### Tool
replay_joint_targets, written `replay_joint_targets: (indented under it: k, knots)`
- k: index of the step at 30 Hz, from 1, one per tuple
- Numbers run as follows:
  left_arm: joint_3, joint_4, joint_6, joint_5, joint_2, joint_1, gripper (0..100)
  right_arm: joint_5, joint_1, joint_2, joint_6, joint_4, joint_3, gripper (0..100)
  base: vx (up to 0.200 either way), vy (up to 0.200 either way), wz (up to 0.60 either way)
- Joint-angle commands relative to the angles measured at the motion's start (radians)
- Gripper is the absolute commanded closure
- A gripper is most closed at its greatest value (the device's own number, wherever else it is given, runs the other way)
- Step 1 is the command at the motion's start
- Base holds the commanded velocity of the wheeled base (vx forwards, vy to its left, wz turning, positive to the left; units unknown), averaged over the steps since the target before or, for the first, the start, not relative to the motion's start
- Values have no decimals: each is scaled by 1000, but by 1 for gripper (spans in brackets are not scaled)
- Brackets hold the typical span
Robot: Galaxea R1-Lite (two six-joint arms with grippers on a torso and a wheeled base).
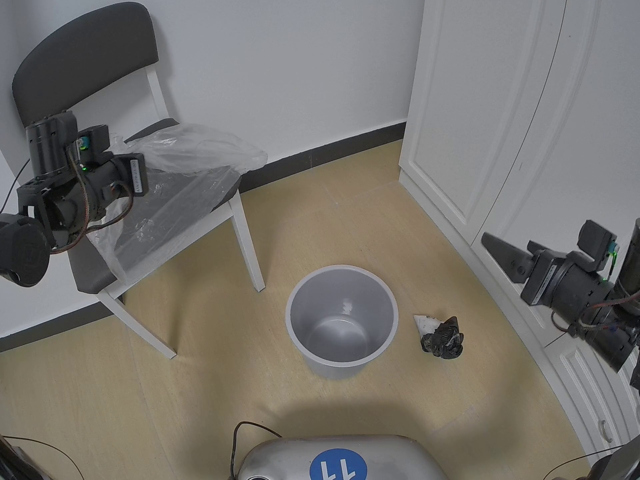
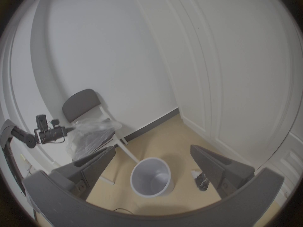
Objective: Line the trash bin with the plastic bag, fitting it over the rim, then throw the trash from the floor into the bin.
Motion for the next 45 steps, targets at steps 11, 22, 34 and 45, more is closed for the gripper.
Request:
replay_joint_targets:
  k: [11, 22, 34, 45]
  knots:
    - [-178, 68, -150, 200, 14, -390, 100, -3, 173, 149, 97, -1, 64, 0, 0, 0, 0]
    - [-247, 59, -263, 256, 13, -504, 100, 8, 171, 178, 161, -3, 56, 0, 0, 0, 0]
    - [-230, 57, -356, 322, -26, -587, 100, 17, 163, 219, 167, -1, 56, 0, 0, 0, 0]
    - [-161, -9, -400, 365, -37, -645, 100, 94, 125, 422, 313, -79, 4, 0, 0, 0, 0]
